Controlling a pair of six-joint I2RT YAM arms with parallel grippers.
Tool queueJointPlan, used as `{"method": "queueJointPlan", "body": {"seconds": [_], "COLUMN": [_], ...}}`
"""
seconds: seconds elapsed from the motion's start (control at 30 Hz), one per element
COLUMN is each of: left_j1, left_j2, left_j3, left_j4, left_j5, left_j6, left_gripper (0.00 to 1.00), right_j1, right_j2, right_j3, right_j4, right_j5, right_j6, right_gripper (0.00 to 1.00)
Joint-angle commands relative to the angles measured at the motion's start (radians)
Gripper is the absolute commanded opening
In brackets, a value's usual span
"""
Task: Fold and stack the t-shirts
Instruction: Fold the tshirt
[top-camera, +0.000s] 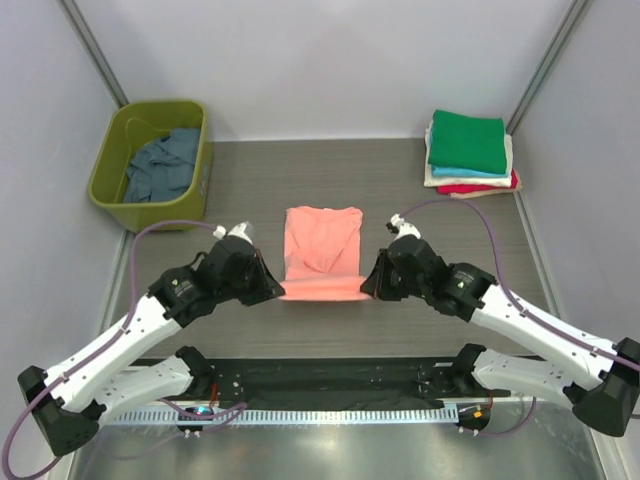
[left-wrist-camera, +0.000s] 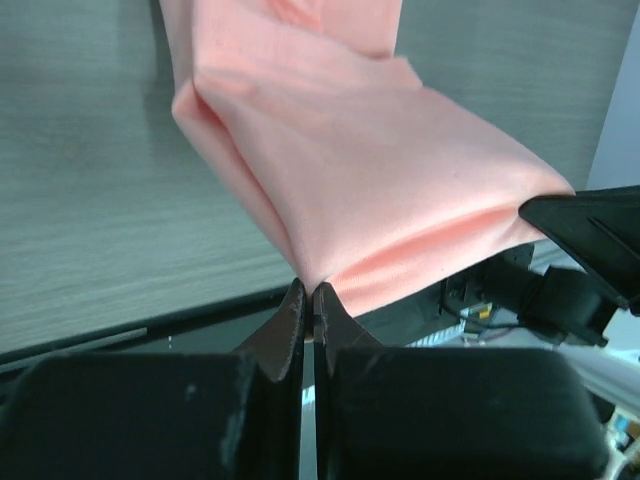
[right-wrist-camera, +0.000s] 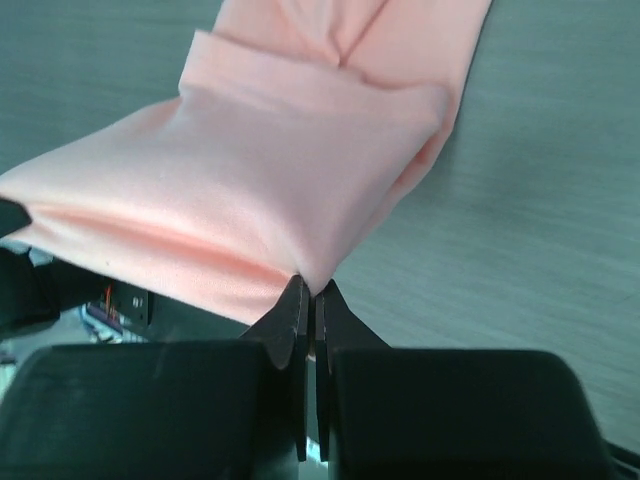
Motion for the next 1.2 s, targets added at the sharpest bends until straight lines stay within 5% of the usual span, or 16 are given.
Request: {"method": "queueJointPlan", "body": {"seconds": [0.0,0.23,0.6,1.17], "left_j1": [0.008,0.051,0.295,0.439], "left_j2": [0.054,0.227,0.585,1.071], "left_j3": [0.123,0.297,0.452,0.828], "left_j4": [-0.123,-0.094,0.058,0.032], "left_j5": [-0.182,-0.221,-0.069,-0.002], "left_j6": [0.067,0.145,0.256,0.319], "left_gripper": [0.00,0.00,0.00,0.00], "right_j1": [-0.007,-0.082,-0.286,-0.414], "right_j2": [0.075,0.262,0.494,0.890], "right_j3": [0.142,0.312,0.401,0.710], "right_j4": [-0.133,-0.122,0.041,0.064], "right_j5": [0.252,0.364,0.236,0.105], "right_j6": [-0.079,-0.194,-0.333,-0.398], "right_gripper": [0.01,0.01,0.01,0.01]}}
